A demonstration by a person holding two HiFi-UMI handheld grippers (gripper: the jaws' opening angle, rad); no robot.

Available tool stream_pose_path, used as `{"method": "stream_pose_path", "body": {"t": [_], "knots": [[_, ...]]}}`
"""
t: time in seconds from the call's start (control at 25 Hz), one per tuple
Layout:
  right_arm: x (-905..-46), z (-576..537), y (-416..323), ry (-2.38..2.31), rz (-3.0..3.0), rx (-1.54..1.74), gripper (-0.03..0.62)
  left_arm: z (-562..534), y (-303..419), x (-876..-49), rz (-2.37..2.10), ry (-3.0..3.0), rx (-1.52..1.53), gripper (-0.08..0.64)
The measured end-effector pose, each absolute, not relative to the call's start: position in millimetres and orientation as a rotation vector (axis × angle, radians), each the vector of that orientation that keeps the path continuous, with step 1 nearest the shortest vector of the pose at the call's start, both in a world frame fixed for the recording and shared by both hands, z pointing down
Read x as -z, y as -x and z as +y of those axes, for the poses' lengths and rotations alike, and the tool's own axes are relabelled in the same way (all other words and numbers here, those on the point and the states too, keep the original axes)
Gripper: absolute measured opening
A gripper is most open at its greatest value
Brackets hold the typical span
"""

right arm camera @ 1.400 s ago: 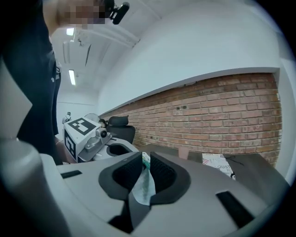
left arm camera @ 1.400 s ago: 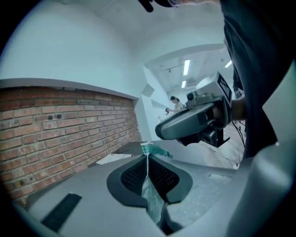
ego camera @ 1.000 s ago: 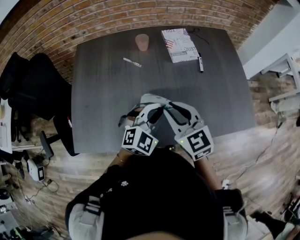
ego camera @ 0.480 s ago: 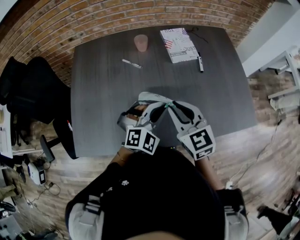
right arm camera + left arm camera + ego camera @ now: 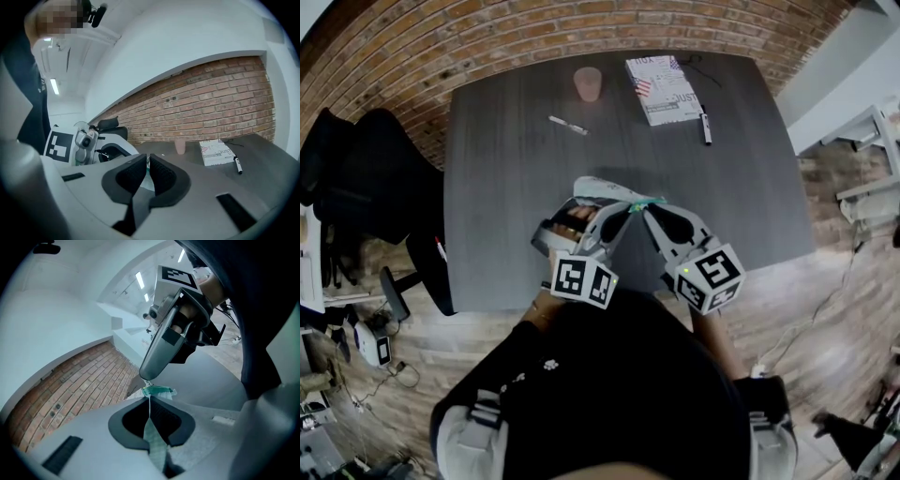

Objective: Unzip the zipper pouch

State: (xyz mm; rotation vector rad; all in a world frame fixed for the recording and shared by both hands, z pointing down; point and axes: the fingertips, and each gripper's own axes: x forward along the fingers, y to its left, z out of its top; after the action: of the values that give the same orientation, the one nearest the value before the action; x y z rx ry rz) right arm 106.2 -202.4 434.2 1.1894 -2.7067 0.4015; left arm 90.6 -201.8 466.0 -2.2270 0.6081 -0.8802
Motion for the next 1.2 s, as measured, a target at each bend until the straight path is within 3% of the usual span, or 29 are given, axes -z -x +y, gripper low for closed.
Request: {"method": "stream_pose_path", "body": {"t": [1.2], "knots": [[-440, -199, -117, -1.243, -2.589, -0.288, 0.002, -190, -83, -462, 0.612, 2.314, 0.808, 0.005]]}}
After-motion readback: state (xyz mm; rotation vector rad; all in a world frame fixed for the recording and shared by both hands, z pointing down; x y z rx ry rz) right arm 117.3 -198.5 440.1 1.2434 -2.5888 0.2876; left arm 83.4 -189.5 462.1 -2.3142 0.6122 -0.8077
